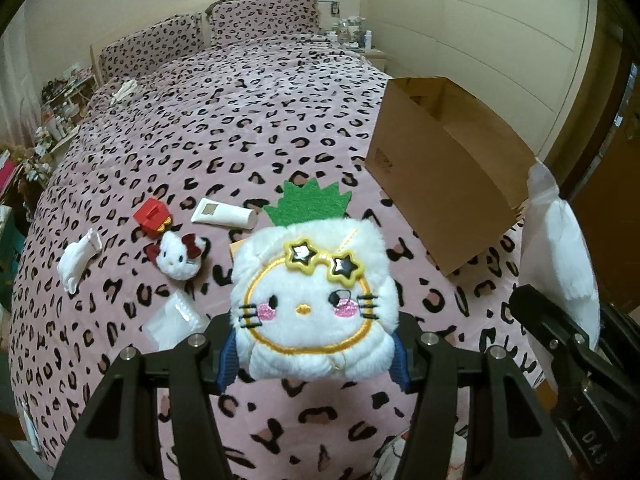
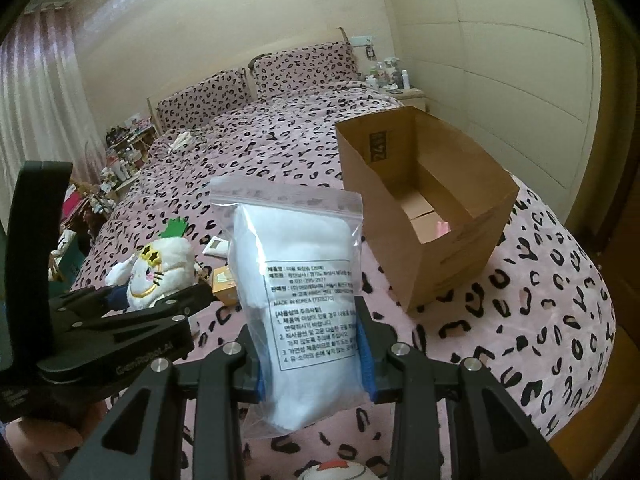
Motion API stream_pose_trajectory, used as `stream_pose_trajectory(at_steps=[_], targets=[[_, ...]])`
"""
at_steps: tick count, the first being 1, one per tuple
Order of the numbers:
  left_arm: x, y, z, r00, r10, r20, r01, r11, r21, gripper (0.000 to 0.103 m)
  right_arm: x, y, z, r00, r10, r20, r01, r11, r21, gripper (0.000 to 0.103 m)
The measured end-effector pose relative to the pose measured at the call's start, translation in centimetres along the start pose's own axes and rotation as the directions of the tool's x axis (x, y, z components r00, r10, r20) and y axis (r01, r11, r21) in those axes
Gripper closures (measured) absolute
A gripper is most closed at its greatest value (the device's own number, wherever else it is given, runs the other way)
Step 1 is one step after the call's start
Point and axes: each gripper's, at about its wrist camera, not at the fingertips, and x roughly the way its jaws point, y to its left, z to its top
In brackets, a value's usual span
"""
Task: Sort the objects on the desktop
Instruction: 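Carry the plush and cotton bag with both tools over the cardboard box opening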
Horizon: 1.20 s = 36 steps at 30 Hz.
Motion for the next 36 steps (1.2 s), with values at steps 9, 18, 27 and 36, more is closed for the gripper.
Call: stream_pose_trajectory(at_steps=[9, 18, 27, 36], targets=[[1.5, -1.4, 1.5, 0.999, -0.048, -0.010, 0.048, 0.998, 0.043, 0.044, 0.2, -1.2, 0.6, 1.000, -0.020, 0.009, 0.019, 1.000, 0.017, 0.069], [2.8, -2.5, 3.5, 0.997, -0.081, -0.003, 0.081, 0.993, 0.088, 0.044, -0.1, -2.5, 1.9, 0.999, -0.028, 0.040, 0.027, 0.999, 0.034, 0.069], [3.7, -4.2, 4.7, 0.996, -0.093, -0.007, 0.094, 0.989, 0.116, 0.044, 0.5, -3.9, 2.5, 0.998, -0.050, 0.038, 0.048, 0.997, 0.054, 0.069], [4.5, -6.4, 5.4, 0.994, -0.104, -0.020, 0.106, 0.982, 0.154, 0.044, 0.1, -5.6, 2.9, 0.998, -0.050, 0.043, 0.046, 0.996, 0.079, 0.069]])
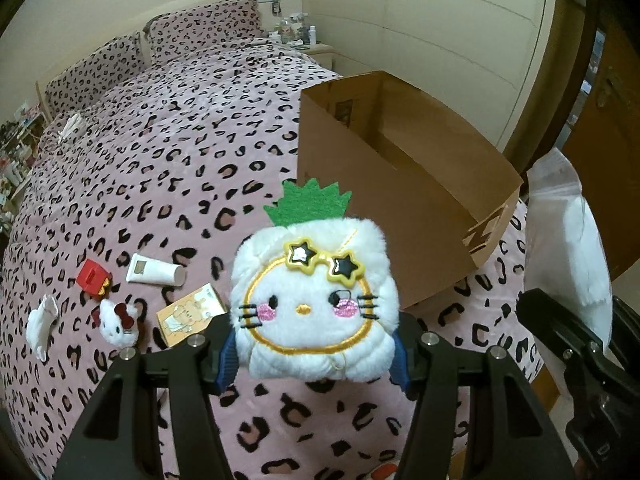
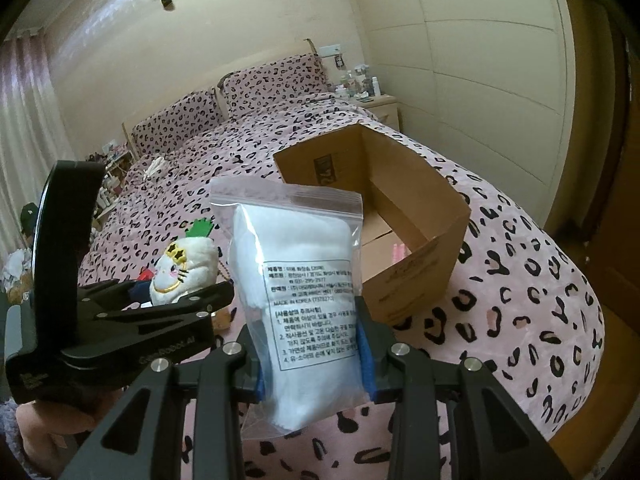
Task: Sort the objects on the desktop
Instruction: 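Carry the plush and cotton bag with both tools over the cardboard box opening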
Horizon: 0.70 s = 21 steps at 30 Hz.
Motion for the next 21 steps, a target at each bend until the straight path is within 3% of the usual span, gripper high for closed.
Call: stream_pose_trajectory(at_steps=[21], targets=[[1.5, -4.2, 2.5, 0.998, -0.050, -0.041, 0.054, 0.995, 0.084, 0.044, -0.2, -3.2, 1.2, 1.000, -0.003, 0.023, 0.002, 0.999, 0.043, 0.069]])
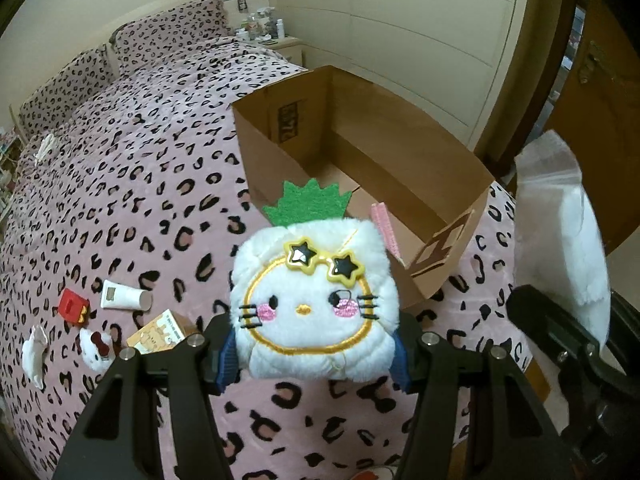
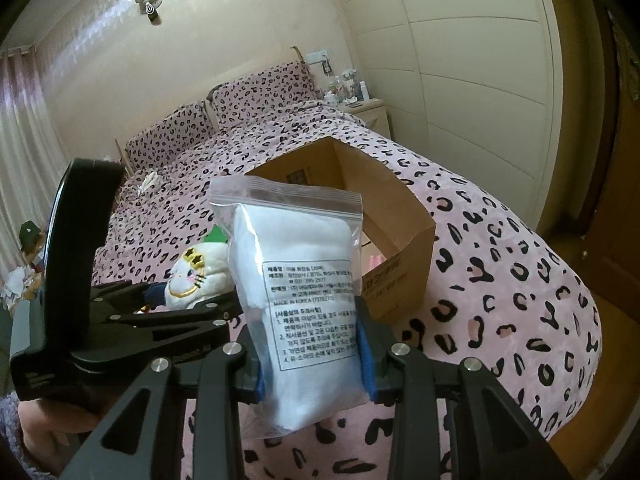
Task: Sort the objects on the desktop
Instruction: 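Carry the plush and cotton bag with both tools over the cardboard box opening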
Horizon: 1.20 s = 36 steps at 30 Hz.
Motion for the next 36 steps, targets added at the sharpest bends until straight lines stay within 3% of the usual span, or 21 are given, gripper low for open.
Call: stream_pose_trajectory(at_steps=[21, 36], targets=[[0.4, -2.2, 3.8, 0.994, -0.103, -0.026, 0.104, 0.994, 0.034, 0.044, 0.5, -1.9, 1.9, 1.000, 0.021, 0.016, -0.021, 1.000, 0.018, 0.069], [1.5, -1.1, 7.9, 0.993, -0.114, -0.026, 0.115, 0.993, 0.016, 0.044, 2.6, -1.9, 5.5, 0.998, 0.047, 0.038, -0.047, 0.999, 0.005, 0.069]])
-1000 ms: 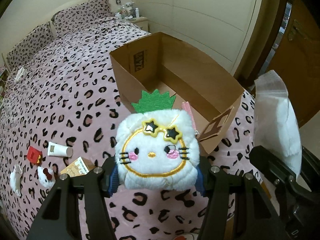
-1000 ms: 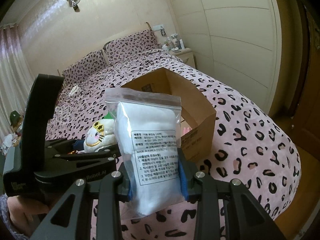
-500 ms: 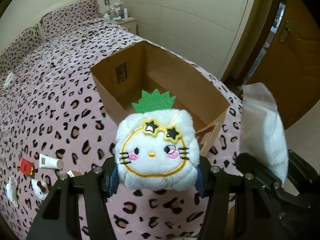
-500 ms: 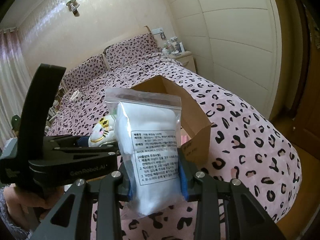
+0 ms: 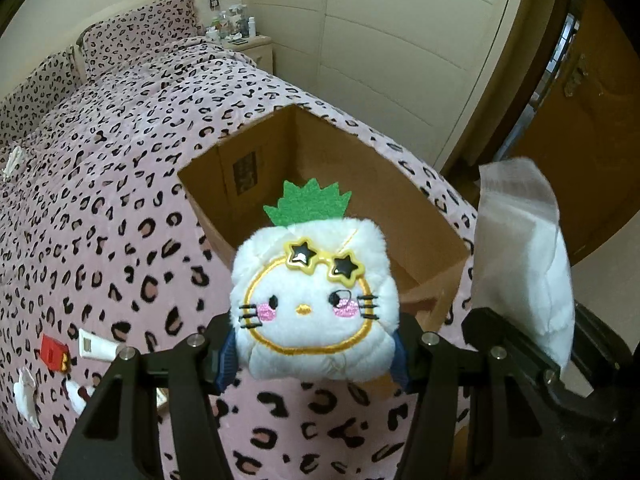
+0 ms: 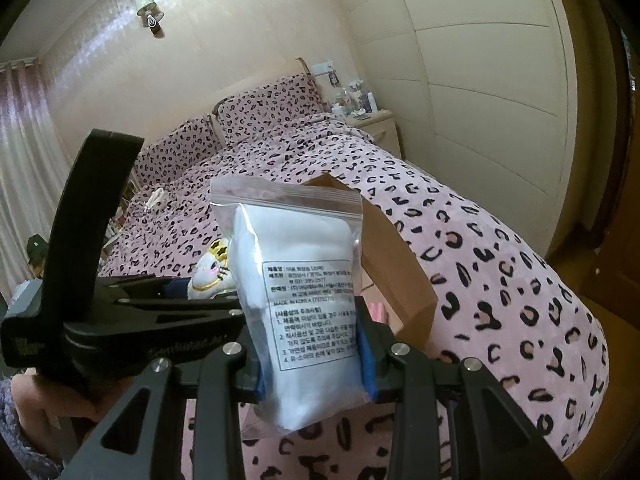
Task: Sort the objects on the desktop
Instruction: 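Carry the plush and cotton bag with both tools over the cardboard box opening, then open both tools to drop the plush and cotton bag into the box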
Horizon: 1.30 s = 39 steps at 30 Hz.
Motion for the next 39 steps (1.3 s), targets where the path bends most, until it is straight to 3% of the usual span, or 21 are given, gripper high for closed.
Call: stream_pose_trajectory(at_steps=[7, 12, 22, 34, 39], targets=[[2.0, 1.2, 4.4, 1.000, -0.006, -0.022, 0.006, 1.000, -0.005, 0.044, 2.8, -0.7, 2.7, 1.000, -0.013, -0.004, 0.013, 1.000, -0.009, 0.069], [5.9, 3.1, 6.5, 0.996, -0.043, -0.075, 0.040, 0.998, -0.045, 0.043, 6.5, -1.3, 3.4, 0.997, -0.018, -0.069, 0.017, 1.000, -0.002, 0.069], [10.3, 4.0, 6.1, 0.993, 0.031, -0.114, -0.034, 0.999, -0.027, 0.039, 11.1, -2.4, 2.0, 0.987, -0.024, -0.161, 0.028, 0.999, 0.023, 0.068], [10.0, 4.1, 5.7, 0.993, 0.072, -0.095, -0.072, 0.997, 0.005, 0.027, 11.5, -2.8, 1.3, 0.977, -0.017, -0.214, 0.033, 0.997, 0.071, 0.058], [7.3, 4.5, 5.6, 0.994, 0.098, -0.049, -0.098, 0.995, -0.005, 0.027, 10.3, -2.4, 1.6, 0.978, -0.013, -0.207, 0.034, 0.994, 0.099, 0.058]])
